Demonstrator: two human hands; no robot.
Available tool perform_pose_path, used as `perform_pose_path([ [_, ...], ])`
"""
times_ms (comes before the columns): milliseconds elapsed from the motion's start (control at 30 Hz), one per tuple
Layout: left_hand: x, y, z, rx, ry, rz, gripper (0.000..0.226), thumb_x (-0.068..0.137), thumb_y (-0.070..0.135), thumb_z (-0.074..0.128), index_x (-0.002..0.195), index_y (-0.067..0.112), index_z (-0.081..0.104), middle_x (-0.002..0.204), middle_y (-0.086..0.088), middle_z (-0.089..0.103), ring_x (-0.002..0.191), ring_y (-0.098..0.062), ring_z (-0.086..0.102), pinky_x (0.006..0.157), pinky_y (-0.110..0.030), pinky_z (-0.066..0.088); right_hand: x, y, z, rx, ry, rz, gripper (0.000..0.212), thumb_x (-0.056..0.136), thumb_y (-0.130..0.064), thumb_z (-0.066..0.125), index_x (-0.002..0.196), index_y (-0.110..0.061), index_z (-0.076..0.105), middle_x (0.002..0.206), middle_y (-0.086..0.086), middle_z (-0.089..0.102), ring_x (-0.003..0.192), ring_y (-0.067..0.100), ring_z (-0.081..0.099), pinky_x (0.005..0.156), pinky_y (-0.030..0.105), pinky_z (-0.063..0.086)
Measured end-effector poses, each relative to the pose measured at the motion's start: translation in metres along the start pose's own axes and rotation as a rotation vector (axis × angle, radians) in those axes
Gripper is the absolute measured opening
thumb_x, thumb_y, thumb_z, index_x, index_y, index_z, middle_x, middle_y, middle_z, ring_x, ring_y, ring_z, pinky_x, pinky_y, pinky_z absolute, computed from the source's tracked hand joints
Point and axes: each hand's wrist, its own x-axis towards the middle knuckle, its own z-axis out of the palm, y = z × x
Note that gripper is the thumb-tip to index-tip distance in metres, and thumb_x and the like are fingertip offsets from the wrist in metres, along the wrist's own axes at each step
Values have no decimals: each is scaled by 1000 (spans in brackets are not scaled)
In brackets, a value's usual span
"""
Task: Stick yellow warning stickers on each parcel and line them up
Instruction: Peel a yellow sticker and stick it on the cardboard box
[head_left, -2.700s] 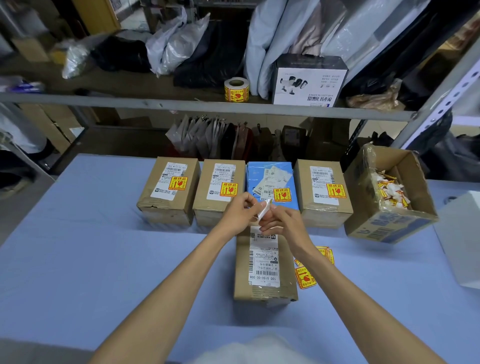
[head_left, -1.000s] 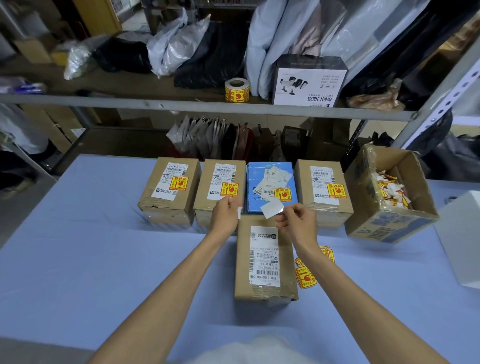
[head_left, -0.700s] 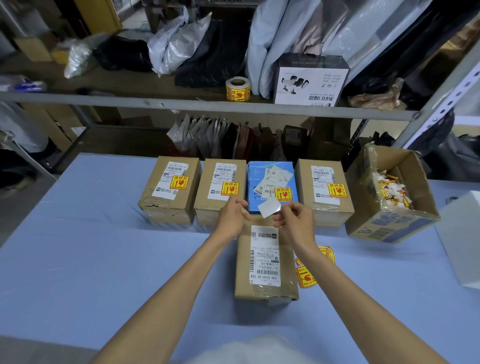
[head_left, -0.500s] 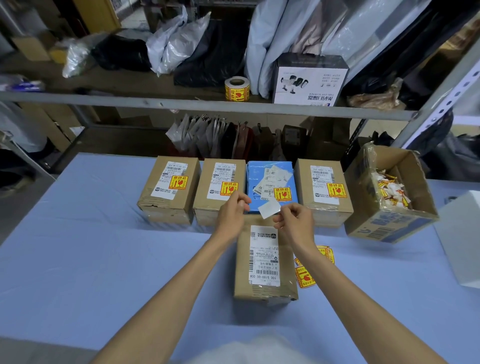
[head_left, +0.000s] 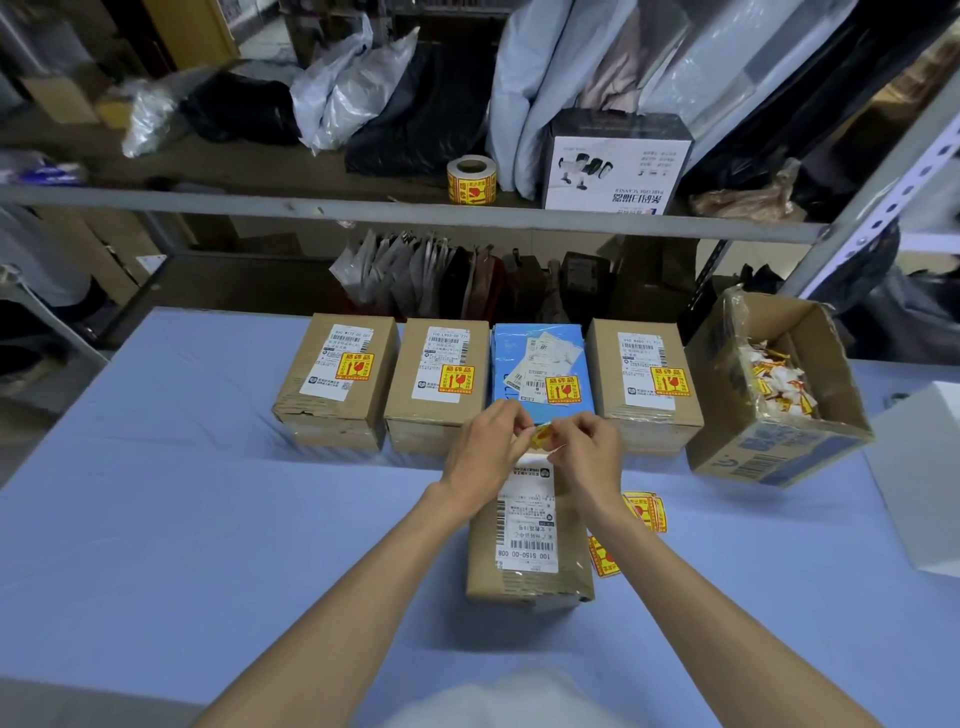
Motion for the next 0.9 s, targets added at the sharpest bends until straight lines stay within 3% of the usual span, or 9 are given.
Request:
perform_pose_path([
  [67, 1, -3, -2, -20, -4, -46, 7, 92, 20, 58, 88, 15, 56, 86, 5, 57, 76, -12, 53, 63, -22, 37, 0, -3, -1, 134, 62, 39, 32, 94, -18, 45, 76, -1, 64, 61, 10, 64, 51, 19, 55, 56, 32, 46],
  [133, 0, -7, -1, -125, -15, -149, 7, 90, 20, 62, 85, 17, 58, 82, 8, 57, 75, -8, 52, 61, -17, 36, 3, -4, -6, 113, 82, 10, 25, 94, -17, 48, 81, -3, 63, 68, 11, 65, 55, 18, 56, 57, 29, 45],
  [200, 0, -9, -1, -350, -17, -311, 5, 87, 18, 66, 85, 15, 63, 79, 9, 60, 72, -3, 54, 63, -16, 40, 7, -2, -11, -4, 22, -40, 8, 90, -14, 57, 87, -8, 62, 80, 9, 66, 68, 19, 60, 64, 33, 50],
  [267, -1, -9, -2, -572, -26, -444, 6, 87, 18, 67, 88, 12, 66, 79, 8, 64, 73, -1, 56, 65, -15, 43, 8, 2, -14, -95, -61, -40, 8, 86, -13, 64, 92, -9, 61, 85, 7, 64, 76, 20, 63, 70, 37, 53],
  [367, -4, -8, -3, -736, -53, -530, 11, 87, 16, 67, 92, 7, 67, 84, 2, 67, 80, -7, 61, 70, -13, 46, 3, 6, -15, -89, -142, -31, 7, 86, -8, 67, 88, -9, 61, 78, 9, 64, 68, 19, 63, 61, 28, 54],
  [600, -22, -3, 4, -798, -78, -627, 6, 85, 13, 70, 83, 11, 64, 86, -3, 68, 83, -15, 62, 74, -25, 50, -15, 16, -24, -27, -137, -23, 6, 87, -7, 67, 91, -2, 65, 78, 12, 68, 65, 17, 65, 52, 16, 50],
  [733, -39, 4, 12, -777, -81, -693, 7, 84, 18, 71, 81, 13, 66, 83, 0, 67, 81, -13, 60, 76, -28, 47, -23, 31, -32, -145, -105, -84, 7, 87, -18, 68, 80, -19, 68, 78, 3, 71, 76, 23, 69, 66, 35, 57],
  [900, -57, 10, 17, -705, -37, -687, 10, 82, 23, 73, 74, 21, 66, 78, 5, 68, 77, -10, 62, 69, -22, 46, -34, 40, -41, -172, -77, -75, 4, 82, -21, 72, 78, -23, 71, 89, 2, 70, 81, 22, 69, 72, 40, 58],
])
